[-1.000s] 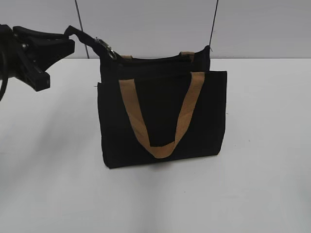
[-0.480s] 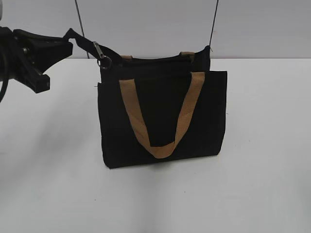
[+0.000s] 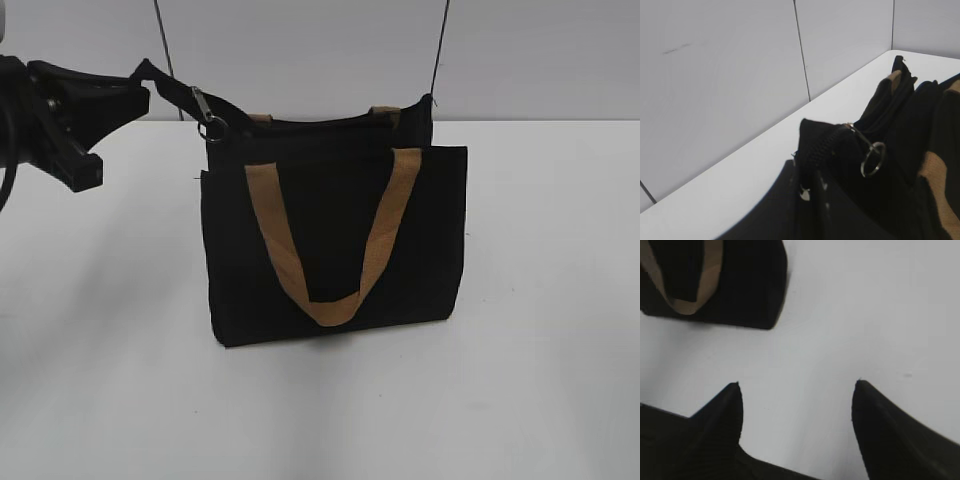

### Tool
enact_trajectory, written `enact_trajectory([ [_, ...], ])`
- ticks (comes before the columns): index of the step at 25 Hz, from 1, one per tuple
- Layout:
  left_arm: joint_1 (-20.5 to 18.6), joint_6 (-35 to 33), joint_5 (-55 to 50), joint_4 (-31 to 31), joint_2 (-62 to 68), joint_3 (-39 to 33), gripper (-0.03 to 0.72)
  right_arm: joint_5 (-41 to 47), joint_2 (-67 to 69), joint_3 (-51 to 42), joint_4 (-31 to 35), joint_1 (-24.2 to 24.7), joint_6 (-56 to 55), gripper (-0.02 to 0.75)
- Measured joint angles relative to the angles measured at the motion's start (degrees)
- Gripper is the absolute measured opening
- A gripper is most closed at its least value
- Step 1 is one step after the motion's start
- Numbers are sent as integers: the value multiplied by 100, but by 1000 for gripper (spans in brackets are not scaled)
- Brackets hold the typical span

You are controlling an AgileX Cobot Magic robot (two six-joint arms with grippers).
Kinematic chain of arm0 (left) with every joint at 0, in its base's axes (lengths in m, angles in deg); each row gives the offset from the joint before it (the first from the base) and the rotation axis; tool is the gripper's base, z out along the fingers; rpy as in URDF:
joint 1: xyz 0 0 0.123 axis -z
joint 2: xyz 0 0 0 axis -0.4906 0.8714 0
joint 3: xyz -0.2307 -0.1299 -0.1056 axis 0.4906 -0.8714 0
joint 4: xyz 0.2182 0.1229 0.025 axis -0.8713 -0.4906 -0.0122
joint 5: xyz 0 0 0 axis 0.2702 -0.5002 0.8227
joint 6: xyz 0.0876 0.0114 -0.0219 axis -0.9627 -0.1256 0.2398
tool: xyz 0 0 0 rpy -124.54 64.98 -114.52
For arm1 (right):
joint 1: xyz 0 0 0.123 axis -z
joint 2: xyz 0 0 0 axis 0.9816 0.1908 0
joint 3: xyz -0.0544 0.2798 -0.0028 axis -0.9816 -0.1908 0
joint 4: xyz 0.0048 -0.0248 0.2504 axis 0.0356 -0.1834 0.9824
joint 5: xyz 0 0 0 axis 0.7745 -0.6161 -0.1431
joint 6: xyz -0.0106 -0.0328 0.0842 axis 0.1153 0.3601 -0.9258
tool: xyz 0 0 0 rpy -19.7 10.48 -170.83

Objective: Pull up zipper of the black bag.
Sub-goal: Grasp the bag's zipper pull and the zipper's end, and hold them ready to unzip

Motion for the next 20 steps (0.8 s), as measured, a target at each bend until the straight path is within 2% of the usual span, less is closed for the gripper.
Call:
enact_trajectory([
  [3,0,0,0,0,0,0,29,-39,710,327,504,0,521,527],
  [6,0,0,0,0,0,0,29,-433,1456,488,1077,0,1068,527],
  [10,0,0,0,0,0,0,29,-1170,2465,528,2264,0,2090,527],
  [14,0,0,0,0,0,0,27,-1529,3435,534,3402,-104,3354,527],
  [16,0,0,0,0,0,0,27,-1805,4001,595,3813,-405,3889,527],
  [20,-4,0,0,0,0,0,27,-2624,5015,996,4110,-1584,4314,527],
])
